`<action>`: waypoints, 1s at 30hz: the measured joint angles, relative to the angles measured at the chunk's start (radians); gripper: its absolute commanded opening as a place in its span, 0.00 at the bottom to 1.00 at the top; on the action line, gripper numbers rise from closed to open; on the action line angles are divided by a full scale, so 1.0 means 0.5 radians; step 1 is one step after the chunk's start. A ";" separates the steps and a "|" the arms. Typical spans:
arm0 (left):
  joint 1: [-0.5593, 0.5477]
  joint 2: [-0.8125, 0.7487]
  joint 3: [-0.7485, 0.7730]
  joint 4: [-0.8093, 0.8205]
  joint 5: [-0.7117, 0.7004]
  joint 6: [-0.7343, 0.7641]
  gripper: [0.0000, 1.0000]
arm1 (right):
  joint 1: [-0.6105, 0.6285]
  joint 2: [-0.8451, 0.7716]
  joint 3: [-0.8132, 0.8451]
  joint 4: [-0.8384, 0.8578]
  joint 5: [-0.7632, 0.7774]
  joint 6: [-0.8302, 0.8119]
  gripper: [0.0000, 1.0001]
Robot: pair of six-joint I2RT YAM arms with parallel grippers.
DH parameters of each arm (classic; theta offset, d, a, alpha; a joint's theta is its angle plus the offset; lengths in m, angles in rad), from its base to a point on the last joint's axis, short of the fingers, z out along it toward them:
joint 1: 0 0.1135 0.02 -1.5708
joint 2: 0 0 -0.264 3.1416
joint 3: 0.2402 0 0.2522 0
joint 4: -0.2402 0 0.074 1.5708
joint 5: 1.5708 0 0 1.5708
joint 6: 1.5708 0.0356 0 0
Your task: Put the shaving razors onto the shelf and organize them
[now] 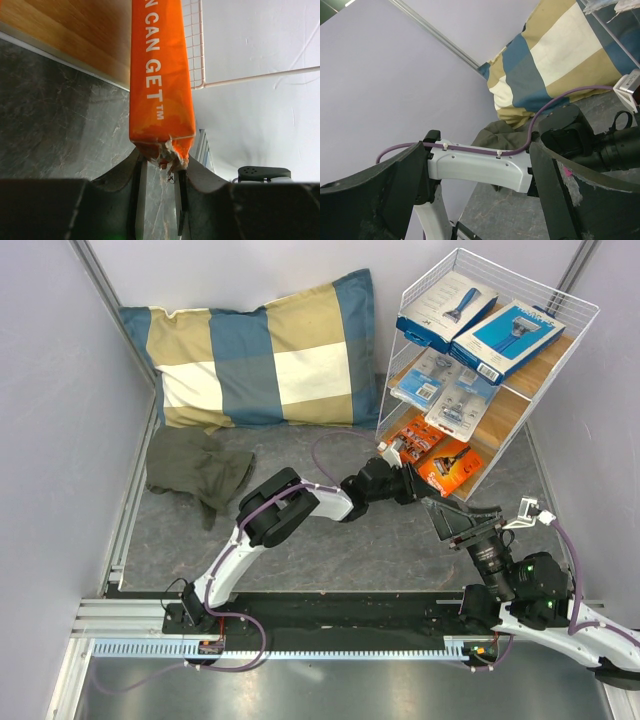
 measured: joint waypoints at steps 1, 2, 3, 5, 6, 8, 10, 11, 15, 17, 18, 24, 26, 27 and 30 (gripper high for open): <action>-0.005 0.021 0.022 -0.003 0.005 -0.014 0.02 | 0.000 0.000 0.001 -0.005 0.000 0.000 0.95; -0.010 0.045 0.051 -0.008 0.009 -0.032 0.02 | 0.000 0.000 0.001 -0.009 0.000 0.001 0.95; -0.014 0.070 0.087 -0.016 0.011 -0.053 0.02 | 0.000 0.000 0.002 -0.013 0.000 0.001 0.95; -0.022 0.118 0.144 -0.018 0.011 -0.097 0.02 | 0.000 0.000 0.002 -0.016 0.001 0.001 0.95; -0.024 0.147 0.172 -0.022 0.011 -0.133 0.02 | 0.000 0.000 0.003 -0.019 0.001 0.001 0.95; -0.028 0.180 0.187 -0.026 0.009 -0.193 0.02 | 0.000 0.000 0.008 -0.029 0.001 0.001 0.95; -0.030 0.208 0.188 -0.021 0.005 -0.262 0.02 | 0.000 0.000 0.019 -0.043 0.002 0.001 0.95; -0.031 0.217 0.188 -0.018 0.001 -0.294 0.02 | 0.000 0.000 0.025 -0.047 0.007 0.002 0.95; -0.036 0.236 0.188 0.013 -0.021 -0.407 0.02 | 0.000 -0.001 0.043 -0.077 0.017 0.004 0.95; -0.037 0.248 0.188 0.037 -0.045 -0.465 0.02 | 0.000 -0.001 0.052 -0.102 0.019 0.005 0.95; -0.039 0.257 0.191 0.043 -0.057 -0.491 0.02 | 0.000 -0.001 0.055 -0.111 0.022 0.006 0.95; -0.040 0.327 0.256 0.095 -0.127 -0.660 0.02 | 0.000 -0.001 0.073 -0.150 0.029 0.008 0.95; -0.040 0.353 0.298 0.095 -0.153 -0.699 0.02 | 0.000 -0.001 0.087 -0.169 0.031 0.009 0.95; -0.040 0.363 0.313 0.096 -0.160 -0.710 0.03 | 0.000 -0.001 0.095 -0.177 0.031 0.011 0.95; -0.037 0.405 0.372 0.095 -0.173 -0.759 0.03 | 0.000 -0.001 0.116 -0.208 0.033 0.016 0.95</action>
